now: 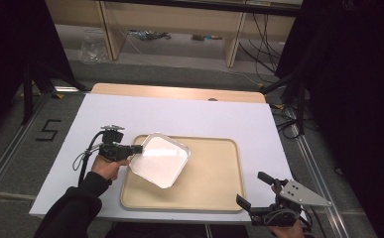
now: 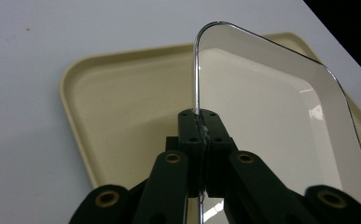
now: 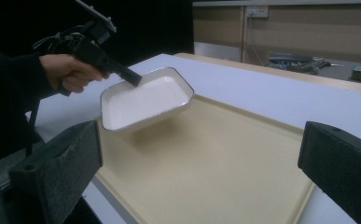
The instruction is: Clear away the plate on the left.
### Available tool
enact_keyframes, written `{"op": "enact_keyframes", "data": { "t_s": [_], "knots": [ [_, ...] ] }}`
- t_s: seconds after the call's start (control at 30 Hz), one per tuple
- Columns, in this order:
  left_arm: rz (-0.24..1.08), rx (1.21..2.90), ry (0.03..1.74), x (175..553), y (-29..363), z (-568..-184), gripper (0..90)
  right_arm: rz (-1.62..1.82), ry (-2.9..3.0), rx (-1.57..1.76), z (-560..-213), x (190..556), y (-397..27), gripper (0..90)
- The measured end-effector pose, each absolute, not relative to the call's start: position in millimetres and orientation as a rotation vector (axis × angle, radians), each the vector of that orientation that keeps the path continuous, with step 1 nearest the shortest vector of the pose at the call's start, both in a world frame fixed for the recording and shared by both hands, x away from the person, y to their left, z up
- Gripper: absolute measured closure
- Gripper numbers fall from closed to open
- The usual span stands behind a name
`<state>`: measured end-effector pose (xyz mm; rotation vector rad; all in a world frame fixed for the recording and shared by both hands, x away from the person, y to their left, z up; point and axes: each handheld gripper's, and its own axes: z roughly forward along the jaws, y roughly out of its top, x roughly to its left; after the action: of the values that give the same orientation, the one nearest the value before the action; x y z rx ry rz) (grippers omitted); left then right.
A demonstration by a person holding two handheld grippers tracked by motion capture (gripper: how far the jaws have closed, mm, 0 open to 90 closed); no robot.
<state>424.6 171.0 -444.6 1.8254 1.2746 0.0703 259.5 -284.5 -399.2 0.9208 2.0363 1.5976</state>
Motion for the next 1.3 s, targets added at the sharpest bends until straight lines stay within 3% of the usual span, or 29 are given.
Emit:
{"op": "enact_keyframes", "data": {
  "t_s": [0.5,1.3],
  "knots": [
    [-0.028,1.921,1.194,420.3,120.3,-458.1,88.3,1.582,2.027,0.926,-399.2,259.2,-285.0,0.4],
    [-0.054,2.005,1.209,415.2,91.7,-482.6,88.1,1.584,2.027,0.93,-399.2,258.9,-284.9,0.4]
  ]
}}
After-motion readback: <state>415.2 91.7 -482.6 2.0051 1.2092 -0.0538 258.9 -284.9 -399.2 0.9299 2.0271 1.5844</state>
